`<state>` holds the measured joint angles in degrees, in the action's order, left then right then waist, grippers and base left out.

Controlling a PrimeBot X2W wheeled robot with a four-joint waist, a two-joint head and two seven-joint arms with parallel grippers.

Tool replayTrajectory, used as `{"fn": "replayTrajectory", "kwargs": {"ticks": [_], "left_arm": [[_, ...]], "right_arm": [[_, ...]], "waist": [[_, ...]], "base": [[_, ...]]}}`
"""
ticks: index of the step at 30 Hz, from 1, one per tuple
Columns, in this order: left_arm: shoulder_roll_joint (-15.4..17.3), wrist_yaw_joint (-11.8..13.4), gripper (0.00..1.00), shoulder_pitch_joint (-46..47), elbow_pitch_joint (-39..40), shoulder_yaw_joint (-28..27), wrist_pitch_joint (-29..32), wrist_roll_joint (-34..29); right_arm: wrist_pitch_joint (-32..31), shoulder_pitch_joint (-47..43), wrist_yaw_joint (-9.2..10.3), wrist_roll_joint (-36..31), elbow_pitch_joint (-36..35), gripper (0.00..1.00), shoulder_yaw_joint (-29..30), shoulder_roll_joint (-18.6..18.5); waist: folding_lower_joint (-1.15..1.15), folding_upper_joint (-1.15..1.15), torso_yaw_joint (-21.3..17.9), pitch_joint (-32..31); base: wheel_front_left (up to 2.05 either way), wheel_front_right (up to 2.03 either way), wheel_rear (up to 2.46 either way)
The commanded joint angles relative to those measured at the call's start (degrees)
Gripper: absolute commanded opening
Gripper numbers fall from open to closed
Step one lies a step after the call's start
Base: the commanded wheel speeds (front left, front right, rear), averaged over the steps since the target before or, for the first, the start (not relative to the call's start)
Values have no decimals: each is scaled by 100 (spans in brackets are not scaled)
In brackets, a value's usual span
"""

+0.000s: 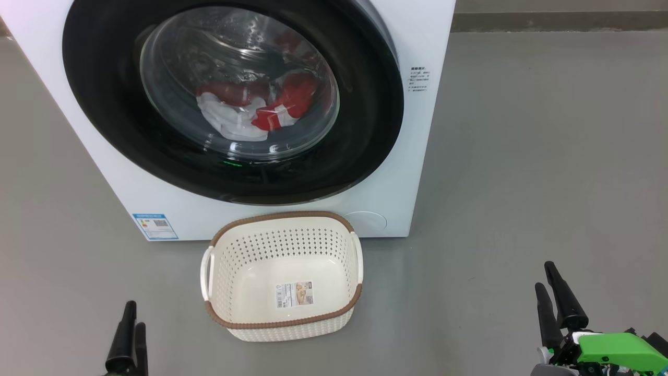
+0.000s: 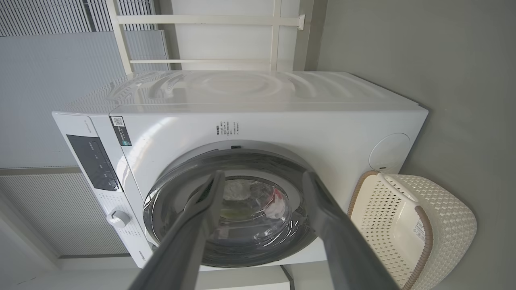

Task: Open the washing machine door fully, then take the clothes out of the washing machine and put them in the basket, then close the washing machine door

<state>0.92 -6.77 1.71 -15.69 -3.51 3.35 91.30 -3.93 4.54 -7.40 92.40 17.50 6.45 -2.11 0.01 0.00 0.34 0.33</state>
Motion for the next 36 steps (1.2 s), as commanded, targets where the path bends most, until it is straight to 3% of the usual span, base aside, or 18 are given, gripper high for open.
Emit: {"fn": "replayTrajectory", "kwargs": {"ticks": [1, 20, 27, 36], "left_arm": [[90, -14, 100, 201, 213, -13, -92, -96], [164, -24, 100, 225, 479, 113, -394, -800], [196, -28, 100, 229, 574, 164, -512, -1321], [255, -33, 100, 232, 648, 175, -664, -2365]], "right_arm": [[35, 237, -2, -5, -210, 100, -45, -53], [440, 383, -3, -562, -417, 100, -565, -315], [574, 445, -3, -849, -458, 100, -733, -419], [726, 487, -4, -1720, -462, 100, -886, -548]], "waist": [[-1, 0, 5, 2], [-1, 0, 38, 25], [-1, 0, 44, 29], [-1, 0, 57, 38]], "base": [[0, 0, 0], [0, 0, 0], [0, 0, 0], [0, 0, 0]]}}
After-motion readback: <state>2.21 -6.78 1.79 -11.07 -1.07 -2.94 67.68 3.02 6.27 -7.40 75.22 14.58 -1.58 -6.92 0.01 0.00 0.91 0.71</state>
